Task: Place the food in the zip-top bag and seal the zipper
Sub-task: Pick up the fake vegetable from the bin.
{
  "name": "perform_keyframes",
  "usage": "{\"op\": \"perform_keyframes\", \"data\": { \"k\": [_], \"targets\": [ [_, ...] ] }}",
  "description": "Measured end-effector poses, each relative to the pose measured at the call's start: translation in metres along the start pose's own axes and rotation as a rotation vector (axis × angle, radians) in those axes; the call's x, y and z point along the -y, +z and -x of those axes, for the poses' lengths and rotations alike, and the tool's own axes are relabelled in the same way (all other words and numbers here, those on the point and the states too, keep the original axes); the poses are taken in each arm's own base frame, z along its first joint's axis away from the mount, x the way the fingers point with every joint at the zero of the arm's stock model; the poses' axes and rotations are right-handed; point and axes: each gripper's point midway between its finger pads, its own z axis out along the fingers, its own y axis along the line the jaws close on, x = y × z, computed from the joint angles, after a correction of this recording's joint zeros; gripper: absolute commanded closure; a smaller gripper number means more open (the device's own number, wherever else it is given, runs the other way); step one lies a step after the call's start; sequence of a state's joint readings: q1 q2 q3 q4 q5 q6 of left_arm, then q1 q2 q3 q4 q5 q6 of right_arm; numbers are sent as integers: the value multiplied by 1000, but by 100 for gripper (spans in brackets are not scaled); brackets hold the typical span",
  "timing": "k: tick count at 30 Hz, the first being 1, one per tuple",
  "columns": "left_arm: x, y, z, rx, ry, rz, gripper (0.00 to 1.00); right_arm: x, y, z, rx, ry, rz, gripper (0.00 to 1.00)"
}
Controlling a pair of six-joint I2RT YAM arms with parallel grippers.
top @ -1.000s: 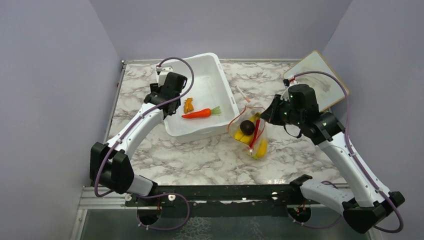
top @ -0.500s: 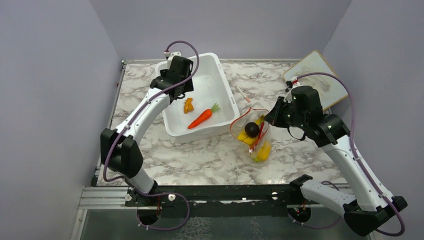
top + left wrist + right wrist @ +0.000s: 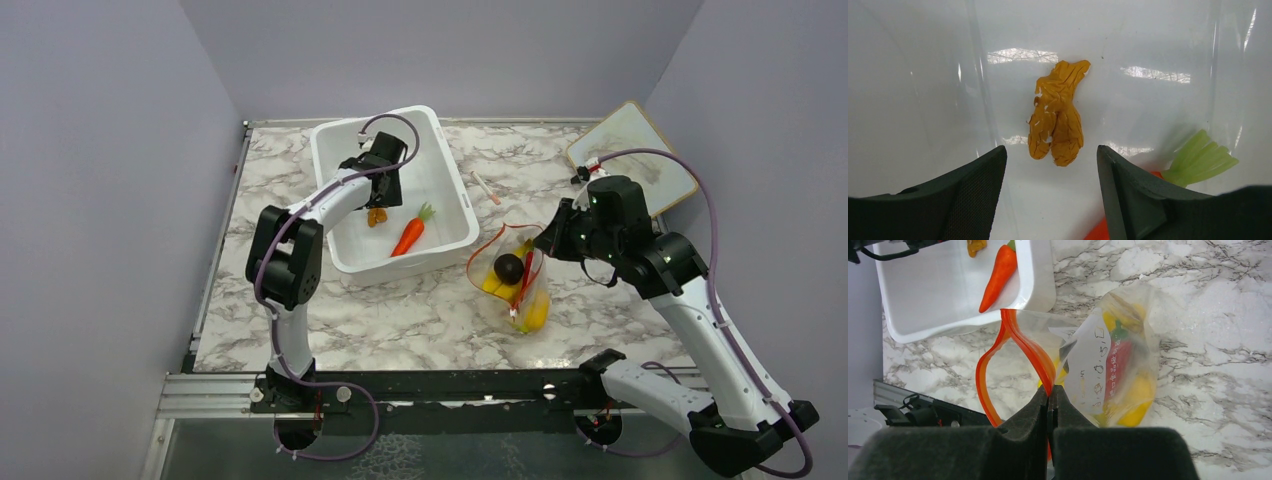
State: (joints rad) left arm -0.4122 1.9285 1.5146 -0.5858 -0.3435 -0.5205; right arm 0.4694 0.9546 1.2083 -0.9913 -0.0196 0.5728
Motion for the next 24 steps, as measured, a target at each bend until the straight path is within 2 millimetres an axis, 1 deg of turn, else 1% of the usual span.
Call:
{"op": "perform_keyframes", "data": {
  "k": [4, 6, 10, 13, 15, 20, 22, 23, 24],
  "targets": [
    [1, 18, -13, -43, 7, 11, 32, 0, 0, 0, 1, 1, 0, 99],
    [2, 25, -15, -55, 9, 16, 32, 0, 0, 0, 1, 1, 1, 99],
    [1, 37, -13, -57, 0, 24, 32, 0, 0, 0, 2, -2, 0, 99],
    [2, 46, -6, -52, -10, 27, 32, 0, 0, 0, 1, -2, -1, 99],
    [3, 53, -4, -48, -16, 28, 35, 0, 0, 0, 1, -2, -2, 99],
    [0, 62, -10, -66, -15, 40, 46, 1, 0, 1, 5, -1, -6, 99],
    [0, 62, -10, -63, -16, 37, 58, 1, 0, 1, 5, -1, -7, 99],
    [1, 62, -10, -62, -17, 36, 62, 1, 0, 1, 5, -1, -7, 99],
    [1, 63, -10, -62, -18, 34, 63, 1, 0, 1, 5, -1, -7, 99]
  ]
}}
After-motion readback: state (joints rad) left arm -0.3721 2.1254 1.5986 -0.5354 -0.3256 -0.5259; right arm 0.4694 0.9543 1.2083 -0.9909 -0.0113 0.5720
